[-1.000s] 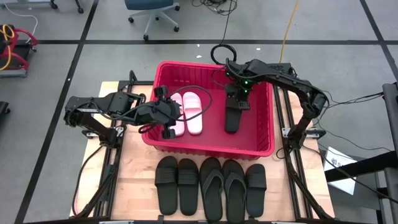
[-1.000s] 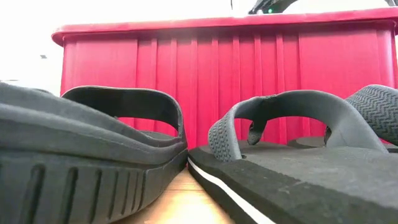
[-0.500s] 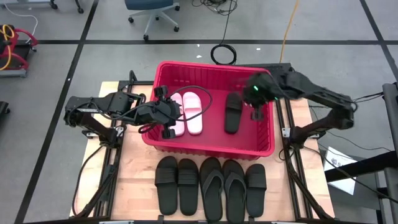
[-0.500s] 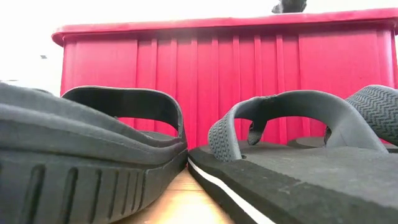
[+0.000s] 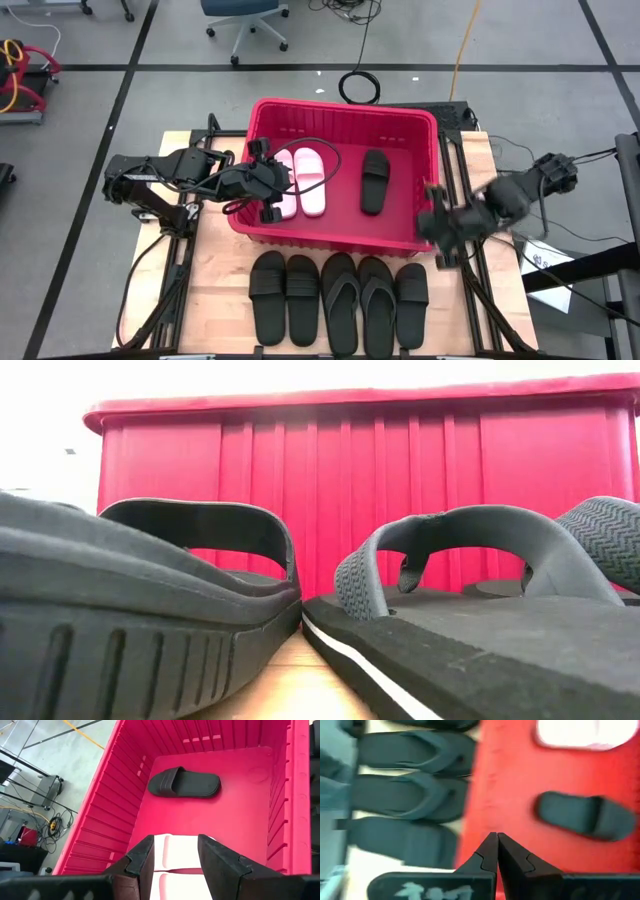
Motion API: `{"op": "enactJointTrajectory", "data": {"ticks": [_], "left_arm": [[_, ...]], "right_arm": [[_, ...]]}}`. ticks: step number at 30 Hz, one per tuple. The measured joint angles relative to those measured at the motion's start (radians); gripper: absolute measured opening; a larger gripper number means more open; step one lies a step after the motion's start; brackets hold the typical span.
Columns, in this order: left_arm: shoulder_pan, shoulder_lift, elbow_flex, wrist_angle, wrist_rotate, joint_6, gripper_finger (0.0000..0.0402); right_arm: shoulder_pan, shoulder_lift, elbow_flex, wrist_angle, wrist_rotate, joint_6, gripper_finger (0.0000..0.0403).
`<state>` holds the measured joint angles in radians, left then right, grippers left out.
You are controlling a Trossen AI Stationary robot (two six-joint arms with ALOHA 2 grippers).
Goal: Pick and place slides into bin
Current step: Put the right black slide into the bin
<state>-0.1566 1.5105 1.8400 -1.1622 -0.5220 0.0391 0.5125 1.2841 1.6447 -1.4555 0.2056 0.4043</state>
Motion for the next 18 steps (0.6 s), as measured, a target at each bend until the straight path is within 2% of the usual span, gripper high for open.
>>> {"op": "enactJointTrajectory", "data": {"ticks": [8, 12, 18], "left_arm": [[0.0, 0.0, 0.0, 0.0, 0.0, 0.001, 0.0147], [0.0, 0.0, 0.0, -0.001, 0.0, 0.011, 0.0147], [0.0, 0.0, 0.0, -0.001, 0.0, 0.031, 0.0147]], "right_arm": [[0.28, 0.125, 0.0, 0.02, -0.03, 0.383, 0.0], [0.358, 0.208, -0.001, 0.039, -0.08, 0.523, 0.0], [0.432, 0.307, -0.001, 0.083, -0.079, 0.68, 0.0]]}}
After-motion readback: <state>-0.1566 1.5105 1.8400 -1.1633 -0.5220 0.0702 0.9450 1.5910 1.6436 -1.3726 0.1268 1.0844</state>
